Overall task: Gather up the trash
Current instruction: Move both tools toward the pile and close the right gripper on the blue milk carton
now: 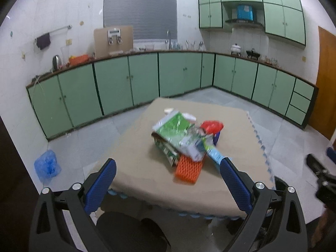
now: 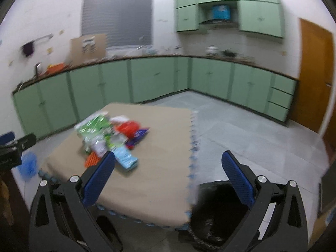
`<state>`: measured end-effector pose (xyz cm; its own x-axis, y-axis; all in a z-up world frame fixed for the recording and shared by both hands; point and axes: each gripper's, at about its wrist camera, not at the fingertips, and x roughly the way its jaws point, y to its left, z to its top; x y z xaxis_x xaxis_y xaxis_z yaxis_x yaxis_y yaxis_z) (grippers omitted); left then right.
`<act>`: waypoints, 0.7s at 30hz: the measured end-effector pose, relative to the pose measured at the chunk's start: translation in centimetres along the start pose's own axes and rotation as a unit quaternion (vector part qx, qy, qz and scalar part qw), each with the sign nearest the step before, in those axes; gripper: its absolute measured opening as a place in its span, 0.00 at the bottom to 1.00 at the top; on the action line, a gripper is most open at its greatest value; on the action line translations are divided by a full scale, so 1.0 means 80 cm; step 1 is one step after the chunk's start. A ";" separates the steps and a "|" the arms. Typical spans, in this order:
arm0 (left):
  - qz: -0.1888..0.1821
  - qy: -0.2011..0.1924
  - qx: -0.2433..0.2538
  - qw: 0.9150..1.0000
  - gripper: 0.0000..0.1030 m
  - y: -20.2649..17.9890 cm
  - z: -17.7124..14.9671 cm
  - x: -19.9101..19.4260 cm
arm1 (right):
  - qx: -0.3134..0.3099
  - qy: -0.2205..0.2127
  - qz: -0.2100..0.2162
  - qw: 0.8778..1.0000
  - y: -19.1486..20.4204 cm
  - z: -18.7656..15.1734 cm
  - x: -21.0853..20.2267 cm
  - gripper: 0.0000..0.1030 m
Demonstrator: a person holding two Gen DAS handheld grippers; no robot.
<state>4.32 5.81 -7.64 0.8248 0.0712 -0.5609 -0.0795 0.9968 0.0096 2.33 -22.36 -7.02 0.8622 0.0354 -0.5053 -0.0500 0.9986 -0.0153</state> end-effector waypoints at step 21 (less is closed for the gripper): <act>-0.031 -0.017 0.029 0.999 0.94 -0.006 -0.035 0.155 | -0.109 0.082 0.142 0.980 0.066 -0.065 0.245 0.72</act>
<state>13.02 6.09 -16.96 0.8458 0.0091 -0.5334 0.0042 0.9997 0.0238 16.32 -16.59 -21.50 0.7062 0.2863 -0.6476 -0.3981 0.9169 -0.0288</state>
